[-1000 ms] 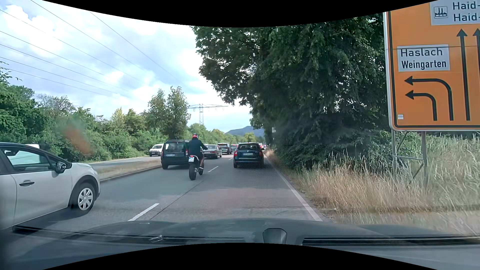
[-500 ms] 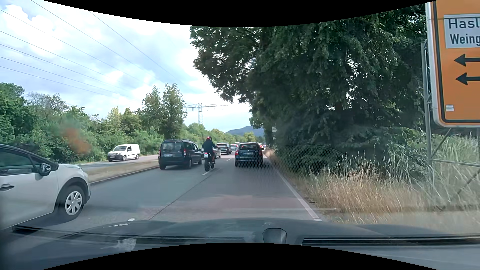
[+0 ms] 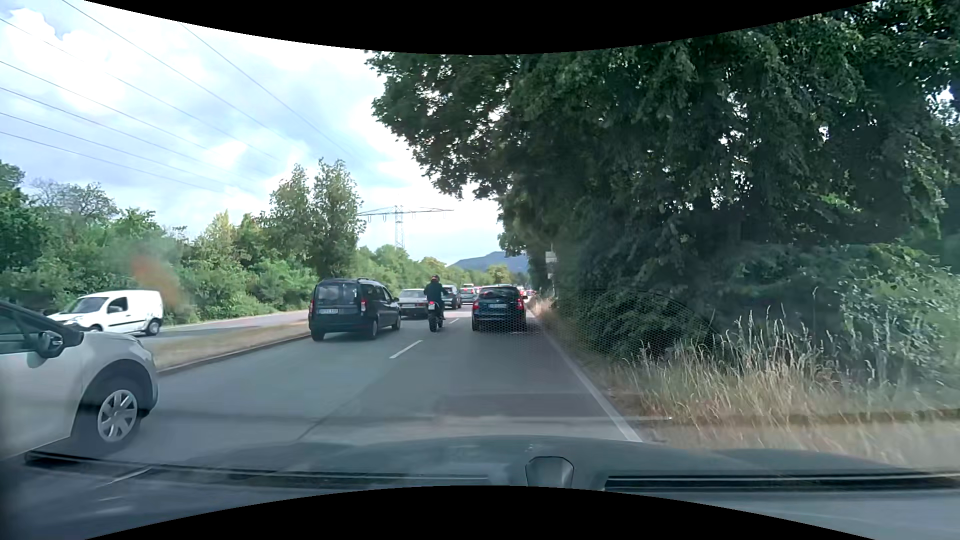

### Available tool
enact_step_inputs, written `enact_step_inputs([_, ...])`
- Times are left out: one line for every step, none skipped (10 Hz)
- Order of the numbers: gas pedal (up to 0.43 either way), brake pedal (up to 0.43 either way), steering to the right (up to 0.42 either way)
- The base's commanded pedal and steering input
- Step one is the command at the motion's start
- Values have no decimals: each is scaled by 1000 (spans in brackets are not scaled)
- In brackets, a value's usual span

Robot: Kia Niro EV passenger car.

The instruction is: Follow the waypoints while adhering to traffic rules and regulations

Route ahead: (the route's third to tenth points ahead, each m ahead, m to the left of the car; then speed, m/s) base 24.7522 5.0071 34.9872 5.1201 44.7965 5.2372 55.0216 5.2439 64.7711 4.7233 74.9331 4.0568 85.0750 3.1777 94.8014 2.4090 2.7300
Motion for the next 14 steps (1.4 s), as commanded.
enact_step_inputs([110, 0, 2])
enact_step_inputs([110, 0, 0])
enact_step_inputs([110, 0, -1])
enact_step_inputs([110, 0, -3])
enact_step_inputs([110, 0, -3])
enact_step_inputs([110, 0, -4])
enact_step_inputs([87, 0, -4])
enact_step_inputs([67, 0, -4])
enact_step_inputs([47, 0, -6])
enact_step_inputs([47, 0, -8])
enact_step_inputs([39, 0, -9])
enact_step_inputs([39, 0, -9])
enact_step_inputs([39, 0, -9])
enact_step_inputs([20, 0, -9])
